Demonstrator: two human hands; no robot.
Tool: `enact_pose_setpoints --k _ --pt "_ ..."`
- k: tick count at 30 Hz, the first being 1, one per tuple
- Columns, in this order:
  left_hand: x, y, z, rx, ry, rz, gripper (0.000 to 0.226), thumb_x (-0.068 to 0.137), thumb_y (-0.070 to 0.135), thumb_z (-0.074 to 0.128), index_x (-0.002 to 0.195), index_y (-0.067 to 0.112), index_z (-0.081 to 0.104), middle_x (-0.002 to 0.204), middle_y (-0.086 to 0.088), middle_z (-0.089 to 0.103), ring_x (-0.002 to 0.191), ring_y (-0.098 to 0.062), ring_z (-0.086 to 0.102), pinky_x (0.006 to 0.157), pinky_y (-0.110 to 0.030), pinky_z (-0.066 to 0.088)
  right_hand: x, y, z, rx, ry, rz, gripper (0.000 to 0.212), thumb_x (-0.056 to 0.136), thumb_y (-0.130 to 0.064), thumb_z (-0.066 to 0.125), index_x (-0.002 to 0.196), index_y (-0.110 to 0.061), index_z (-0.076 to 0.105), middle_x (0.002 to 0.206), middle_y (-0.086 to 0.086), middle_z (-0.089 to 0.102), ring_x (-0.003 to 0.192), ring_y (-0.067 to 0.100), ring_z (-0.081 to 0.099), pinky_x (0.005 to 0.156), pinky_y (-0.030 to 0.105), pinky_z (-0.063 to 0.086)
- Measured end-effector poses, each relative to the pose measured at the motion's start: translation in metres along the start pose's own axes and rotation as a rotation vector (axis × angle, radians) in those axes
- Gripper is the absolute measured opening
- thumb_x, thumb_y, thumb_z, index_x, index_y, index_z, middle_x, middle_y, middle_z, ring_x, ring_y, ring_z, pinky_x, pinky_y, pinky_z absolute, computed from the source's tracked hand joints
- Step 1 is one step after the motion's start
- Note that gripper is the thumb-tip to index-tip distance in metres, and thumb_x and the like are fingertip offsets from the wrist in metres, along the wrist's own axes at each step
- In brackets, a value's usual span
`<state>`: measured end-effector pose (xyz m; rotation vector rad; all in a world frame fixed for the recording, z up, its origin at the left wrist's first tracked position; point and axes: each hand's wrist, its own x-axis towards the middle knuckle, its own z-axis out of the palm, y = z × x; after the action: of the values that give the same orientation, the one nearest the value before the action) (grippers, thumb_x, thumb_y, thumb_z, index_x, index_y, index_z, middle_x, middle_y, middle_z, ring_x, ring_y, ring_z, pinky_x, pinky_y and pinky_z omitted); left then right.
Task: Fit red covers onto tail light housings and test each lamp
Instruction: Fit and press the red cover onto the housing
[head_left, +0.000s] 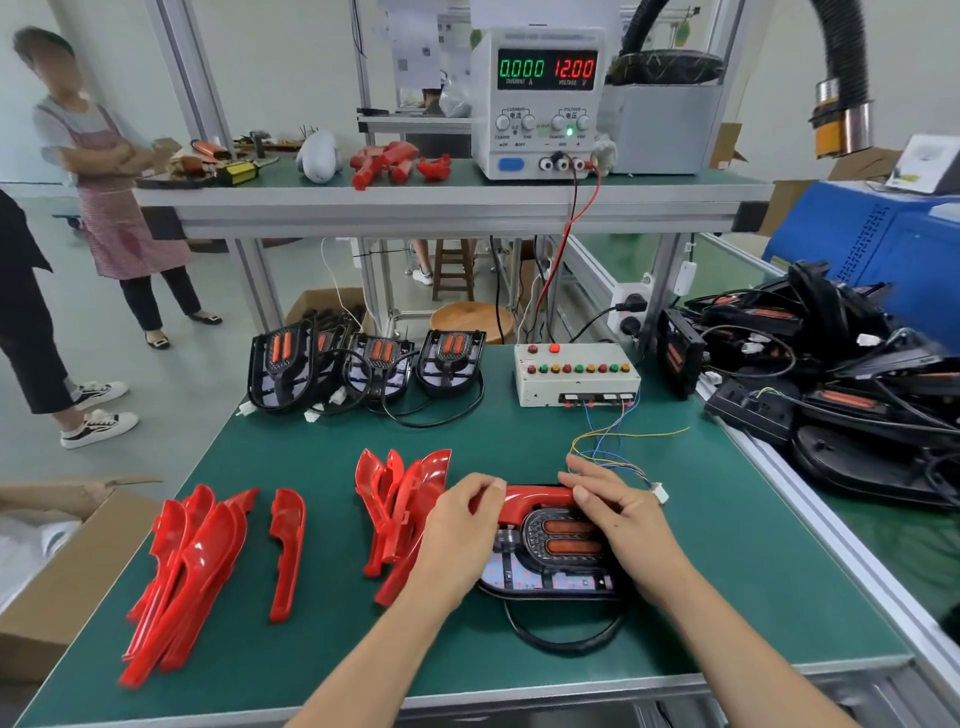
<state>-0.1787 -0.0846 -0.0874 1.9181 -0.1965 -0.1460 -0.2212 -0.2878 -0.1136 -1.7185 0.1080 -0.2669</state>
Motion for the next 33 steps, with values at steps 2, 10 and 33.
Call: enact_pose_setpoints --k 2,10,33 --pt "0.0 -0.002 0.0 0.0 0.013 -0.006 0.023 0.102 0.04 0.053 0.092 0.031 0.071 0.081 0.013 0.072 0.068 -0.006 0.062 0.071 -0.028 0.05 0.001 0.002 0.002 0.048 0.055 0.017 0.028 0.098 -0.011 0.065 0.11 -0.032 0.079 0.133 -0.014 0.067 0.127 -0.003 0.057 0.109 0.023 0.04" --pt "0.0 -0.003 0.003 -0.085 0.099 -0.049 0.02 0.099 0.029 0.058 0.087 0.03 0.073 0.084 0.022 0.072 0.081 0.001 0.065 0.075 -0.021 0.047 0.003 -0.001 0.008 0.335 0.271 0.342 0.016 0.095 -0.015 0.068 0.099 -0.022 0.081 0.104 -0.003 0.079 0.098 0.015 0.074 0.082 0.032 0.061" --pt "0.003 -0.004 -0.007 -0.256 0.046 -0.117 0.003 0.1 0.02 0.063 0.097 0.021 0.064 0.089 -0.004 0.064 0.071 -0.007 0.06 0.071 -0.021 0.05 -0.002 -0.008 0.012 -0.22 0.108 -0.021 0.026 0.097 -0.019 0.066 0.115 -0.038 0.065 0.121 -0.015 0.066 0.114 0.007 0.063 0.1 0.03 0.048"
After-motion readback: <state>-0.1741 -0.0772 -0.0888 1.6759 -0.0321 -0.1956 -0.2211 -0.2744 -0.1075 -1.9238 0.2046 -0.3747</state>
